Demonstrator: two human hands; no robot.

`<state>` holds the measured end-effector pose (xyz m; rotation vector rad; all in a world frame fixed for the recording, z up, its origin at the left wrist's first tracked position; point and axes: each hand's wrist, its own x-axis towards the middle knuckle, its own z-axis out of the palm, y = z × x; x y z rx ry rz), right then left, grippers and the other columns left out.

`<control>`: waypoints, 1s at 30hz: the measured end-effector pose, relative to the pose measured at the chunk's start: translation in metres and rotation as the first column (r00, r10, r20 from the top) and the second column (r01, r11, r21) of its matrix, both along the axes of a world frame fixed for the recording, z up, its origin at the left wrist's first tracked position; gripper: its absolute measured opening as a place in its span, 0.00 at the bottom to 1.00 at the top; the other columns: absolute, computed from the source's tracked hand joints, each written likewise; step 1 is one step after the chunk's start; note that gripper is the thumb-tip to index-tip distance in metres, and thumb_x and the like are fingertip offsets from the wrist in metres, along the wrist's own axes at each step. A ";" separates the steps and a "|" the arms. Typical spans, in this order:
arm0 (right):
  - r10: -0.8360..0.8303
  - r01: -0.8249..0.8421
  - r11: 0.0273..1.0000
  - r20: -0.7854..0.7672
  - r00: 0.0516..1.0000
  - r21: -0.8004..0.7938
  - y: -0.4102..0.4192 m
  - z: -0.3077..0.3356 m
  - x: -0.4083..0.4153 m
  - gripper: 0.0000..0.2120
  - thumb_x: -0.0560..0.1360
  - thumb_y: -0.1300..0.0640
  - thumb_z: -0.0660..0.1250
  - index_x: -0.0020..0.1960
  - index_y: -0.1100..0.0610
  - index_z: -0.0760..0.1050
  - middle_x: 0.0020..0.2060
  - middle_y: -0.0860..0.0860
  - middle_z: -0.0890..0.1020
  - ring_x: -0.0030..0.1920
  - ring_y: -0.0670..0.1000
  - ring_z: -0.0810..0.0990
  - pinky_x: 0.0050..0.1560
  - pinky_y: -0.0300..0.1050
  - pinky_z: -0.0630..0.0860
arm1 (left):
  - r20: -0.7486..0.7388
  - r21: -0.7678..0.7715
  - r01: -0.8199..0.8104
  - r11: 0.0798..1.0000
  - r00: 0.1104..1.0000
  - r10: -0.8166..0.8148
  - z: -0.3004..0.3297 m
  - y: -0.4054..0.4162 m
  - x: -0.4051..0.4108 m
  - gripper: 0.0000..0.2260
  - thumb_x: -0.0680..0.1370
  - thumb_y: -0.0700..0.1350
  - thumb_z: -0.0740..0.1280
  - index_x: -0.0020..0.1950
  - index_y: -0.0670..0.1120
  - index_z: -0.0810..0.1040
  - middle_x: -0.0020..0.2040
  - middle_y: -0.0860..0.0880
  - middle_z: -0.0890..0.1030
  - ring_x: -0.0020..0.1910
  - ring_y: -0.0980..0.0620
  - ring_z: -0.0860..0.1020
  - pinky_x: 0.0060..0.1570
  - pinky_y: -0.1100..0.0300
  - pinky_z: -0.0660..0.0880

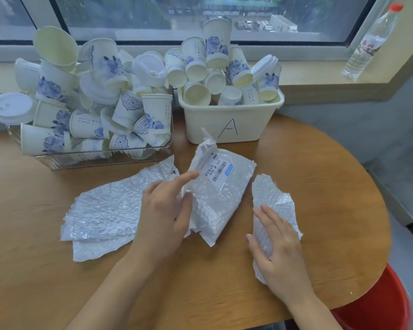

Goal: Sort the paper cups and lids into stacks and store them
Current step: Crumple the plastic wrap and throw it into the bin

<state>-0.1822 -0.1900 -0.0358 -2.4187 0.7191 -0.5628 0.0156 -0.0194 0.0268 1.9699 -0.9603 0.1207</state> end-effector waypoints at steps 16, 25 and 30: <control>0.298 -0.304 0.951 -0.086 0.951 -0.063 0.012 -0.005 0.016 0.24 0.83 0.47 0.65 0.78 0.46 0.70 0.78 0.36 0.68 0.80 0.40 0.63 0.81 0.43 0.58 | 0.059 0.192 -0.249 0.949 0.969 0.242 -0.055 0.109 0.055 0.16 0.82 0.40 0.69 0.69 0.50 0.80 0.45 0.56 0.80 0.46 0.51 0.77 0.59 0.39 0.75; -0.160 0.125 0.972 -0.171 0.972 -0.197 0.010 -0.013 0.027 0.25 0.82 0.43 0.54 0.75 0.47 0.75 0.79 0.59 0.68 0.81 0.58 0.64 0.78 0.62 0.63 | 0.128 0.290 -0.200 0.936 0.977 0.169 -0.074 0.103 0.045 0.19 0.82 0.49 0.59 0.70 0.51 0.79 0.63 0.48 0.83 0.71 0.43 0.76 0.69 0.42 0.69; -0.096 0.073 0.979 -0.112 0.989 -0.192 0.009 -0.008 0.027 0.19 0.84 0.47 0.59 0.69 0.50 0.80 0.69 0.45 0.78 0.71 0.48 0.74 0.72 0.56 0.69 | 0.150 0.337 -0.166 0.927 0.981 0.121 -0.078 0.086 0.035 0.18 0.82 0.51 0.59 0.69 0.52 0.80 0.64 0.46 0.83 0.71 0.44 0.76 0.69 0.44 0.69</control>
